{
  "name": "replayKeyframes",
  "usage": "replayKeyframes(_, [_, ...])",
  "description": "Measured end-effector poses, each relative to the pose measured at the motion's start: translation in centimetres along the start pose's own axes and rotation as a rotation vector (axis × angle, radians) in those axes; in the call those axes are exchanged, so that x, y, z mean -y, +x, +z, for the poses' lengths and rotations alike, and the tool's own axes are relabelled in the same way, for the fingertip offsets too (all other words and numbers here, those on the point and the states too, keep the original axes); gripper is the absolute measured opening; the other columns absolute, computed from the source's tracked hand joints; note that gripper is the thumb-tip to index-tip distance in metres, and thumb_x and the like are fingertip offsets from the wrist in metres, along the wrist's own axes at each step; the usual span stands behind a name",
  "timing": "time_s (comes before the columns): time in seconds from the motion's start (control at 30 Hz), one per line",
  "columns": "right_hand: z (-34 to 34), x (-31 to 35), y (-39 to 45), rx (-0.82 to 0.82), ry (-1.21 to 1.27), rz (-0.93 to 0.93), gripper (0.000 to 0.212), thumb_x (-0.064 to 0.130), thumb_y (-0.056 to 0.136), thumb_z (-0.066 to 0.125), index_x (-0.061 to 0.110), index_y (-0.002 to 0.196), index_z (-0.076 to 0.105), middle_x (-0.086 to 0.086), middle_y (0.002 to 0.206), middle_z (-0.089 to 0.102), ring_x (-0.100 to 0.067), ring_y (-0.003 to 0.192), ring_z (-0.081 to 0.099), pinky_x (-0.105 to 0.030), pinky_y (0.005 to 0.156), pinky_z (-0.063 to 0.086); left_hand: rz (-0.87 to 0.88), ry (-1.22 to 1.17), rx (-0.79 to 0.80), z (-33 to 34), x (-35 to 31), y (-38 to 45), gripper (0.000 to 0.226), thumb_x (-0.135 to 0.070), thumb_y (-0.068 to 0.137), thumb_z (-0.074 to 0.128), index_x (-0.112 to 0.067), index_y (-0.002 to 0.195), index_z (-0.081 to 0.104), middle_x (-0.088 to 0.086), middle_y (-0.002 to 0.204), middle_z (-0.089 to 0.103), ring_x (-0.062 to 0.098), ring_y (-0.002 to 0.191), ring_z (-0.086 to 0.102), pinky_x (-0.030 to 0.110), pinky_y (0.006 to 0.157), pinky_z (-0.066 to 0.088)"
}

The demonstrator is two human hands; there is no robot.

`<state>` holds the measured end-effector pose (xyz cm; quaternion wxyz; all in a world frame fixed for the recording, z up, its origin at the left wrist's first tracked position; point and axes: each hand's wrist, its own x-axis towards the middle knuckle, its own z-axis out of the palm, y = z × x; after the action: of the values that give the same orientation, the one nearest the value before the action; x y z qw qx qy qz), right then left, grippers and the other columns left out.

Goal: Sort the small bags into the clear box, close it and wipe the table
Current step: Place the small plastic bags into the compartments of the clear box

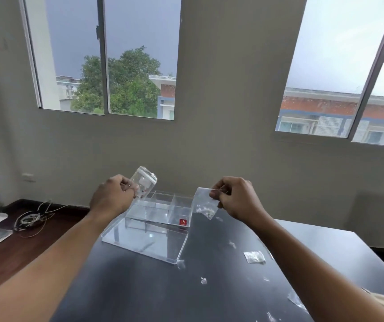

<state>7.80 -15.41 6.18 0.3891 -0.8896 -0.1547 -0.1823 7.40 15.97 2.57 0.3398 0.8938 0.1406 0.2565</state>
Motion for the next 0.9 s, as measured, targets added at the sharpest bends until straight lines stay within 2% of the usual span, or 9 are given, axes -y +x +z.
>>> replayKeyframes(0.17, [4.4, -1.1, 4.1, 0.058, -0.008, 0.017, 0.005, 0.014, 0.084, 0.082, 0.012, 0.082, 0.078, 0.007, 0.061, 0.066, 0.003, 0.05, 0.057, -0.01, 0.055, 0.043, -0.032, 0.012, -0.005, 1.0, 2.3, 2.0, 0.021, -0.042, 0.086, 0.074, -0.03, 0.096, 0.061, -0.003, 0.085, 0.072, 0.028, 0.085, 0.068, 0.036, 0.073, 0.051])
replayKeyframes(0.27, [7.0, -2.0, 5.9, 0.092, -0.029, 0.038, 0.004, 0.014, 0.084, 0.08, 0.012, 0.083, 0.077, 0.01, 0.062, 0.066, 0.004, 0.055, 0.055, -0.013, 0.058, 0.041, -0.036, 0.007, -0.005, 2.3, 2.9, 2.5, 0.024, -0.041, 0.085, 0.074, -0.032, 0.099, 0.057, -0.006, 0.079, 0.071, 0.026, 0.081, 0.067, 0.036, 0.072, 0.052])
replayKeyframes(0.37, [9.0, -2.8, 7.3, 0.13, -0.082, 0.043, 0.006, 0.015, 0.084, 0.081, 0.016, 0.08, 0.076, 0.012, 0.064, 0.067, -0.002, 0.064, 0.062, -0.018, 0.064, 0.049, -0.028, 0.016, -0.027, 3.8, 3.1, 2.4, 0.017, -0.039, 0.087, 0.071, -0.031, 0.098, 0.06, -0.008, 0.076, 0.069, 0.027, 0.077, 0.064, 0.035, 0.069, 0.049])
replayKeyframes(0.5, [10.7, -3.6, 8.5, 0.246, -0.213, 0.031, 0.008, 0.011, 0.082, 0.078, 0.019, 0.079, 0.078, 0.015, 0.063, 0.067, 0.001, 0.065, 0.062, -0.027, 0.07, 0.053, 0.031, 0.052, -0.091, 5.6, 4.1, 1.9, 0.008, -0.037, 0.091, 0.065, -0.029, 0.092, 0.065, -0.003, 0.087, 0.073, 0.031, 0.083, 0.068, 0.034, 0.067, 0.048])
replayKeyframes(0.57, [11.4, -3.7, 8.9, 0.276, -0.251, 0.019, 0.012, 0.009, 0.079, 0.078, 0.021, 0.078, 0.079, 0.014, 0.067, 0.072, -0.006, 0.073, 0.068, -0.032, 0.079, 0.058, 0.089, 0.093, -0.096, 6.2, 4.5, 1.9, 0.007, -0.035, 0.093, 0.063, -0.029, 0.094, 0.067, 0.001, 0.097, 0.068, 0.033, 0.087, 0.068, 0.035, 0.068, 0.048])
replayKeyframes(0.67, [12.1, -3.9, 9.0, 0.268, -0.321, -0.012, 0.013, 0.011, 0.077, 0.077, 0.024, 0.079, 0.08, 0.017, 0.071, 0.074, -0.011, 0.088, 0.07, -0.037, 0.096, 0.051, 0.186, 0.173, -0.144, 7.0, 4.8, 1.8, 0.013, -0.03, 0.093, 0.066, -0.024, 0.103, 0.071, 0.007, 0.107, 0.054, 0.035, 0.088, 0.064, 0.042, 0.075, 0.052])
replayKeyframes(0.73, [12.4, -3.9, 9.0, 0.27, -0.378, -0.03, 0.01, 0.023, 0.078, 0.081, 0.025, 0.087, 0.08, 0.012, 0.084, 0.078, -0.015, 0.096, 0.069, -0.038, 0.101, 0.043, 0.254, 0.24, -0.214, 7.2, 4.9, 1.7, 0.016, -0.028, 0.091, 0.069, -0.021, 0.105, 0.071, 0.008, 0.109, 0.054, 0.035, 0.093, 0.062, 0.048, 0.082, 0.05])
replayKeyframes(0.8, [12.4, -3.6, 8.9, 0.25, -0.447, -0.052, 0.026, 0.037, 0.079, 0.083, 0.026, 0.101, 0.078, 0.007, 0.099, 0.079, -0.019, 0.106, 0.065, -0.037, 0.101, 0.038, 0.331, 0.304, -0.251, 7.3, 4.9, 1.8, 0.011, -0.029, 0.095, 0.065, -0.023, 0.102, 0.07, 0.005, 0.11, 0.06, 0.034, 0.099, 0.059, 0.047, 0.084, 0.043])
replayKeyframes(0.9, [11.7, -3.0, 8.0, 0.182, -0.493, -0.143, 0.037, 0.041, 0.084, 0.08, 0.027, 0.117, 0.073, 0.002, 0.111, 0.072, -0.022, 0.113, 0.058, -0.038, 0.102, 0.036, 0.417, 0.355, -0.166, 7.3, 5.1, 1.8, 0.025, -0.037, 0.099, 0.048, -0.025, 0.098, 0.07, -0.003, 0.108, 0.067, 0.028, 0.103, 0.061, 0.044, 0.085, 0.036])
